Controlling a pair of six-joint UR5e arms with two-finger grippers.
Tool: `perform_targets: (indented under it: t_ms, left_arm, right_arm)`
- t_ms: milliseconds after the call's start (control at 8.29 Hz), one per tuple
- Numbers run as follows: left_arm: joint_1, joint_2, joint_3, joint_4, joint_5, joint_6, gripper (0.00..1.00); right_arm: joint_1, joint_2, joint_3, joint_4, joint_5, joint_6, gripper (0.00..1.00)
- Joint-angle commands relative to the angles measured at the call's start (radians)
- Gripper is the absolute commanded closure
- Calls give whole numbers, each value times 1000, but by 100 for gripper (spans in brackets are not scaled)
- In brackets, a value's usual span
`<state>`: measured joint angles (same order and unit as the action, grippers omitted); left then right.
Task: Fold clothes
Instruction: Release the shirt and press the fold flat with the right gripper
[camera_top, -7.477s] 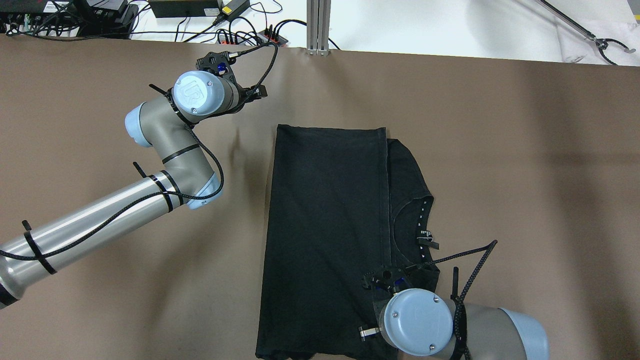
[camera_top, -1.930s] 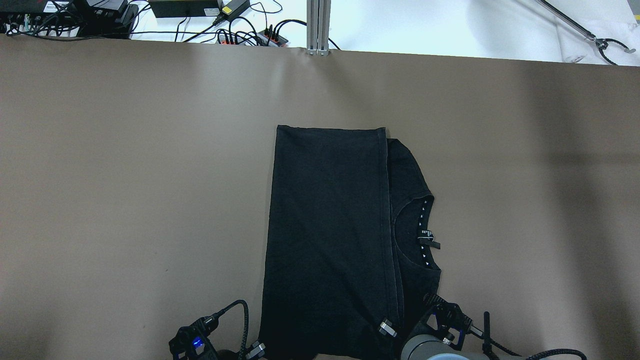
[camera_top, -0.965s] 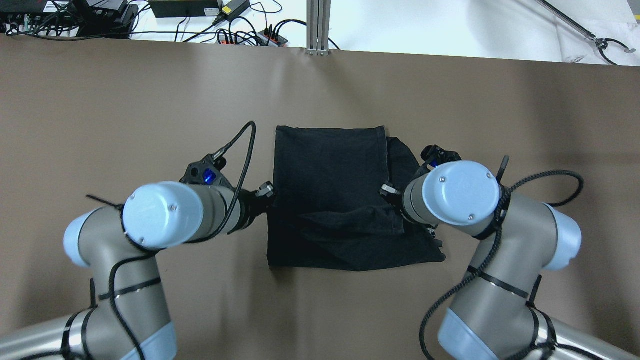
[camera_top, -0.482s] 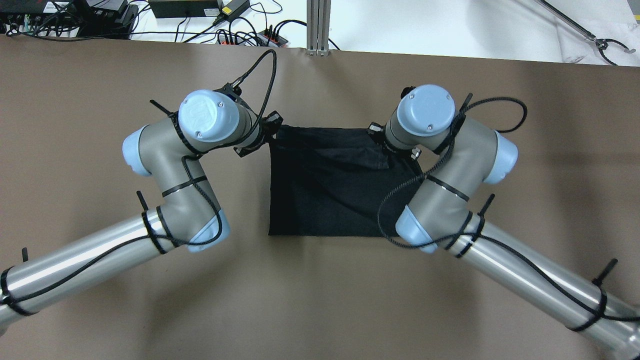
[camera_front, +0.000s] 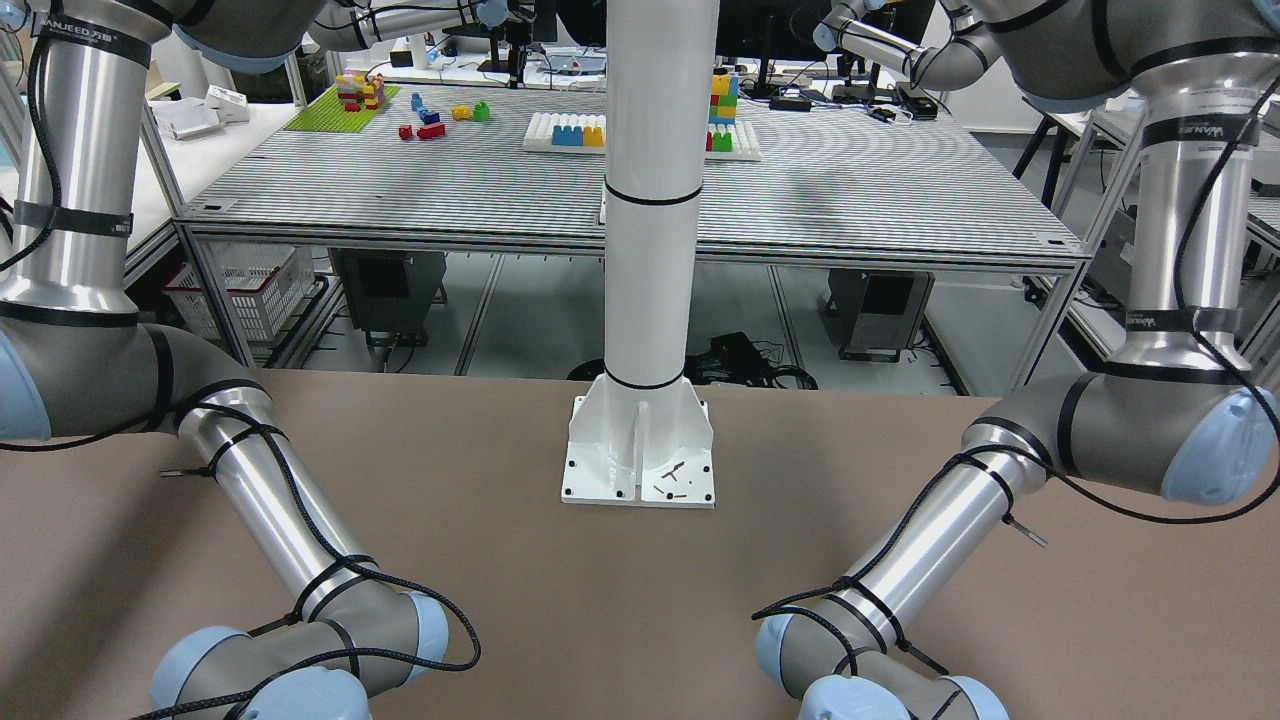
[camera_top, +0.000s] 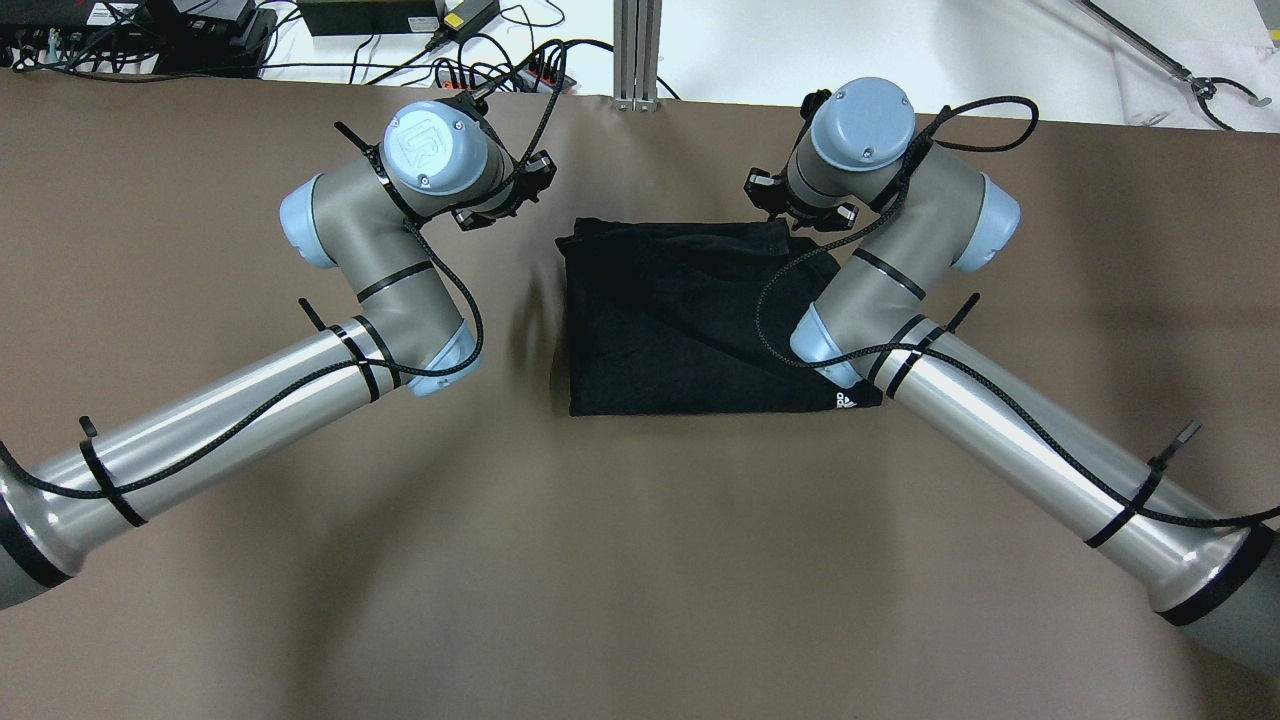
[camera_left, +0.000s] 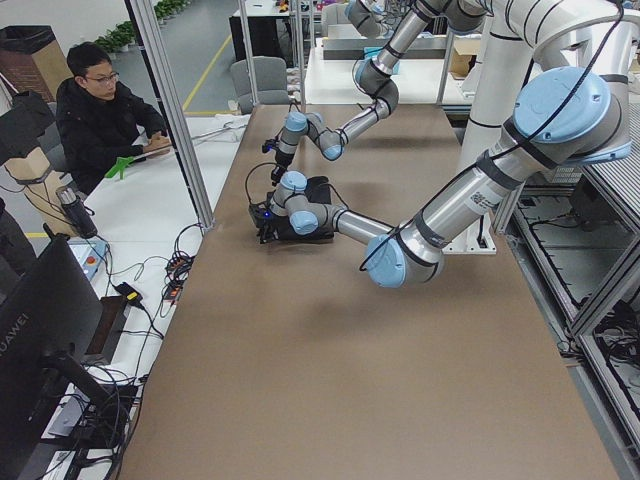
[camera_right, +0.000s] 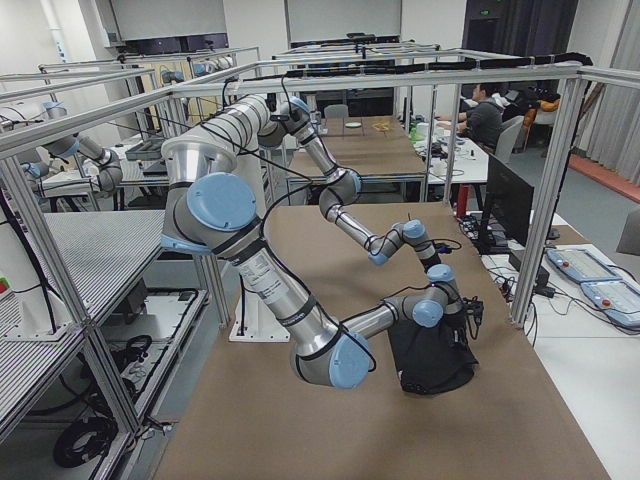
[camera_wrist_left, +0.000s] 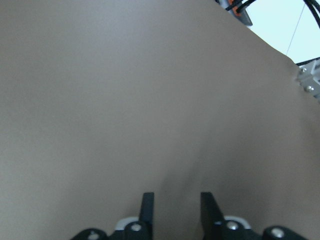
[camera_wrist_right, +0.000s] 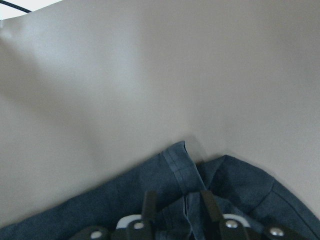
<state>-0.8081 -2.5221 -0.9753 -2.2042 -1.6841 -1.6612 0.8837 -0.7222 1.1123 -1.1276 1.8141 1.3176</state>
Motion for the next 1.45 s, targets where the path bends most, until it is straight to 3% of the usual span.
perform_targets:
  t_ms: [0, 241, 603, 844, 1327]
  left_arm:
    - [-39, -9, 29, -6, 3, 61, 5]
    - [-69, -7, 18, 0, -8, 170, 5]
    - [-91, -6, 18, 0, -11, 207, 5]
    - [-91, -6, 18, -2, -13, 206, 5]
    - [-91, -7, 17, -3, -13, 181, 5]
  right_arm:
    - [46, 17, -20, 12, 1, -113, 5]
    - [47, 7, -9, 12, 5, -205, 5]
    - [-26, -22, 124, -84, 31, -361, 5]
    - [-95, -19, 123, -179, -48, -513, 5]
    - [-140, -7, 46, -193, -148, -604, 5]
